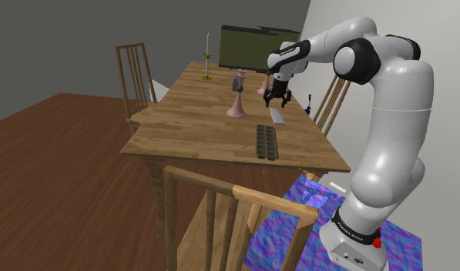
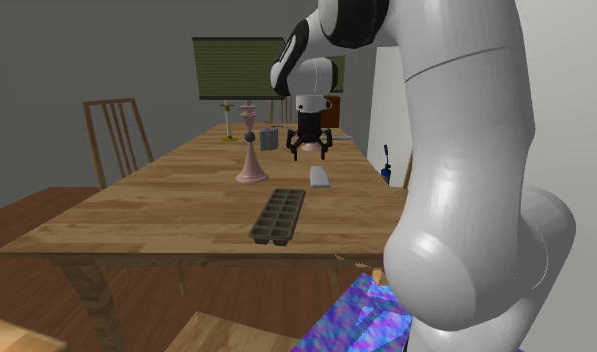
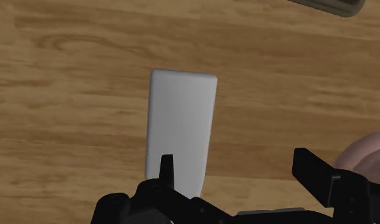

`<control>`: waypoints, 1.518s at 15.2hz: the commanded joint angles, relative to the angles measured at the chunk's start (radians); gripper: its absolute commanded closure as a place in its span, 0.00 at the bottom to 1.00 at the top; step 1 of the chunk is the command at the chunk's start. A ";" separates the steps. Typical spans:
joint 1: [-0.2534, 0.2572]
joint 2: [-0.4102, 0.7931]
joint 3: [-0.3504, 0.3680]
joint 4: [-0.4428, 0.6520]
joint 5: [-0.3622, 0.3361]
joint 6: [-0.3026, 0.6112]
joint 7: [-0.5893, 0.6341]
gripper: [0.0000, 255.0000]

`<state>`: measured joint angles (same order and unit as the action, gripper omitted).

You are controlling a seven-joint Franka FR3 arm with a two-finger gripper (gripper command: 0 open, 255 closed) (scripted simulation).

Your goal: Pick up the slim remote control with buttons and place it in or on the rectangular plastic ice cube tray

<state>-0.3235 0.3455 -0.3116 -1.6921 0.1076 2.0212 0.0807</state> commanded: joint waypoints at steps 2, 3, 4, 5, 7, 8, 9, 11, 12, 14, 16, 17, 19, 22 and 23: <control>-0.043 0.101 -0.011 0.092 0.037 -0.004 0.006 0.00; -0.058 0.135 -0.014 0.128 0.049 -0.009 0.009 0.00; -0.074 0.169 -0.017 0.164 0.061 -0.016 0.013 0.00; -0.084 0.189 -0.018 0.186 0.068 -0.020 0.015 0.00; -0.085 0.198 -0.015 0.173 0.071 0.003 0.013 0.00; -0.085 0.203 -0.014 0.167 0.073 0.013 0.012 0.00; -0.085 0.208 -0.013 0.161 0.075 0.024 0.011 0.00; -0.086 0.219 -0.011 0.149 0.079 0.046 0.008 0.00; -0.087 0.224 -0.009 0.144 0.081 0.056 0.007 0.00; -0.087 0.227 -0.009 0.141 0.082 0.062 0.006 0.00; -0.087 0.227 -0.009 0.141 0.082 0.062 0.006 0.00; -0.087 0.227 -0.009 0.141 0.082 0.062 0.006 0.00; -0.087 0.227 -0.009 0.141 0.082 0.062 0.006 0.00; -0.087 0.227 -0.009 0.141 0.082 0.062 0.006 1.00; -0.087 0.227 -0.009 0.141 0.082 0.062 0.006 1.00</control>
<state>-0.4106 0.5727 -0.3203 -1.5507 0.1897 2.0829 0.0869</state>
